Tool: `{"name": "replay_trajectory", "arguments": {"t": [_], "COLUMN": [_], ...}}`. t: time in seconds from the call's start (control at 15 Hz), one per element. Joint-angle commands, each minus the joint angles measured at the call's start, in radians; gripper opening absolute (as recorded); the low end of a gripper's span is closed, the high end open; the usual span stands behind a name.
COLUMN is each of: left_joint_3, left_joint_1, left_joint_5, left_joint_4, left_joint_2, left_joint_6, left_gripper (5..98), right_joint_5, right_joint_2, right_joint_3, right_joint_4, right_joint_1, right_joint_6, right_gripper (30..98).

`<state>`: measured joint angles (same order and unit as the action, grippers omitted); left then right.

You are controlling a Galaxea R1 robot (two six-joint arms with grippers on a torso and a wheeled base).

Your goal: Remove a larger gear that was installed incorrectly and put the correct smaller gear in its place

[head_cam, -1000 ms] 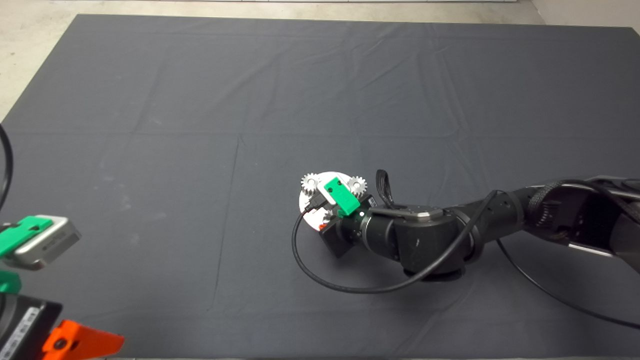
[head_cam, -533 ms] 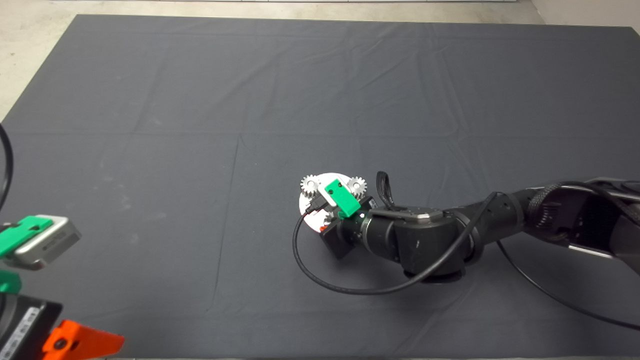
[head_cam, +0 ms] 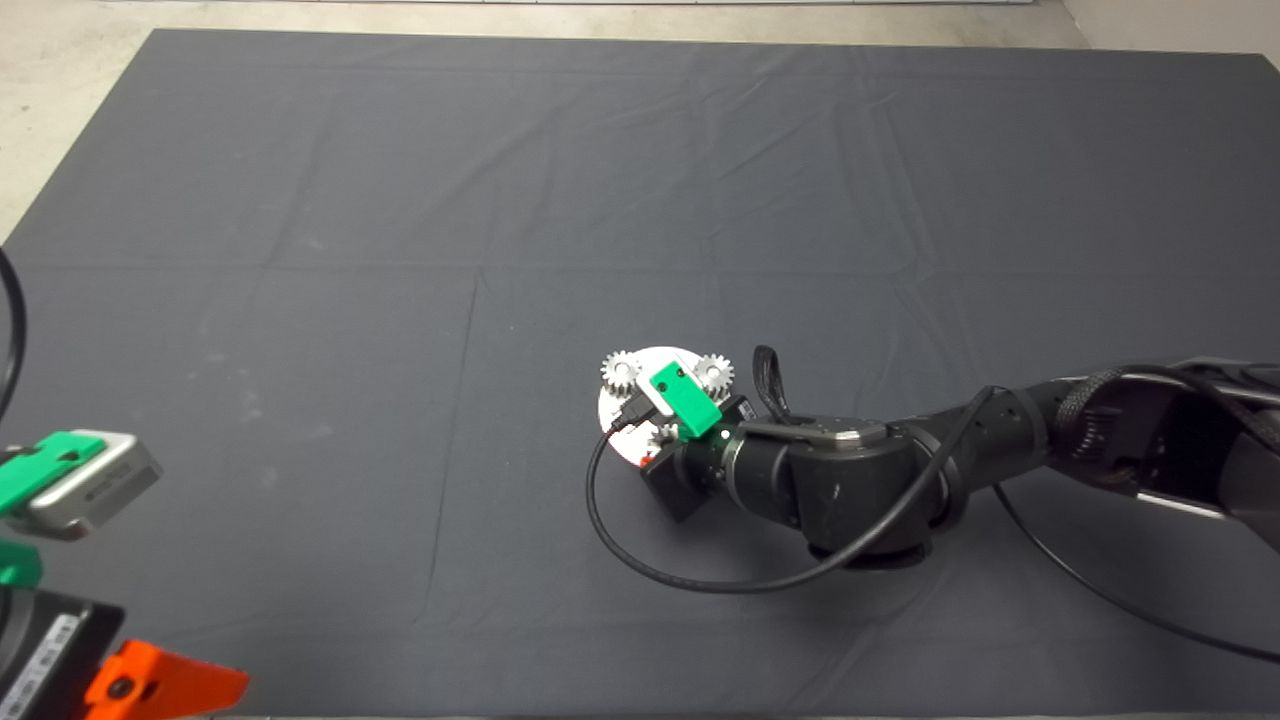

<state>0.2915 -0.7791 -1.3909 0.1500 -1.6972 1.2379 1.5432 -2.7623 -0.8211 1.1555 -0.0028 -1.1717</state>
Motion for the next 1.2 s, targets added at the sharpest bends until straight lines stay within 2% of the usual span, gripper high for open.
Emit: {"name": "replay_trajectory", "arguments": {"t": [0.0,0.13,0.27,0.33,0.47,0.53,0.6,0.67,0.73,0.8,0.87,1.0,1.13], "left_joint_3": [-0.014,-0.014,-0.014,-0.014,-0.013,-0.013,-0.013,-0.013,-0.013,-0.013,-0.013,-0.013,-0.013], "left_joint_1": [-0.008,-0.008,-0.008,-0.008,-0.008,-0.008,-0.008,-0.008,-0.008,-0.008,-0.008,-0.008,-0.008], "left_joint_5": [-0.002,-0.002,-0.002,-0.002,-0.002,0.0,0.0,0.002,0.007,0.017,0.035,0.044,0.047], "left_joint_4": [0.017,0.017,0.017,0.017,0.017,0.017,0.017,0.016,0.016,0.016,0.017,0.016,0.016], "left_joint_2": [0.004,0.004,0.004,0.004,0.004,0.007,0.006,0.004,0.004,-0.001,-0.006,-0.006,-0.011], "left_joint_6": [-0.003,-0.003,-0.003,-0.003,-0.003,0.001,0.006,0.013,0.015,0.014,0.008,0.008,0.002], "left_gripper": [97.6,97.6,97.6,97.6,97.6,97.6,97.6,97.6,97.6,97.6,97.6,97.6,97.6], "right_joint_5": [0.037,0.038,0.05,0.052,0.052,0.052,0.052,0.049,0.043,0.041,0.034,0.028,0.026], "right_joint_2": [-0.007,-0.004,0.017,0.044,0.129,0.186,0.233,0.292,0.351,0.405,0.438,0.469,0.547], "right_joint_3": [0.024,0.032,0.125,0.182,0.29,0.346,0.385,0.416,0.429,0.435,0.458,0.466,0.476], "right_joint_4": [0.006,0.006,-0.001,-0.029,-0.2,-0.303,-0.405,-0.558,-0.692,-0.812,-0.888,-1.0,-1.021], "right_joint_1": [0.014,0.015,0.034,0.076,0.2,0.293,0.364,0.467,0.553,0.615,0.641,0.649,0.647], "right_joint_6": [-0.003,-0.003,-0.016,-0.033,-0.163,-0.252,-0.317,-0.376,-0.416,-0.428,-0.429,-0.437,-0.428], "right_gripper": [47.8,48.8,52.3,52.3,57.1,57.4,57.7,61.9,63.4,63.4,63.5,66.8,69.4]}}
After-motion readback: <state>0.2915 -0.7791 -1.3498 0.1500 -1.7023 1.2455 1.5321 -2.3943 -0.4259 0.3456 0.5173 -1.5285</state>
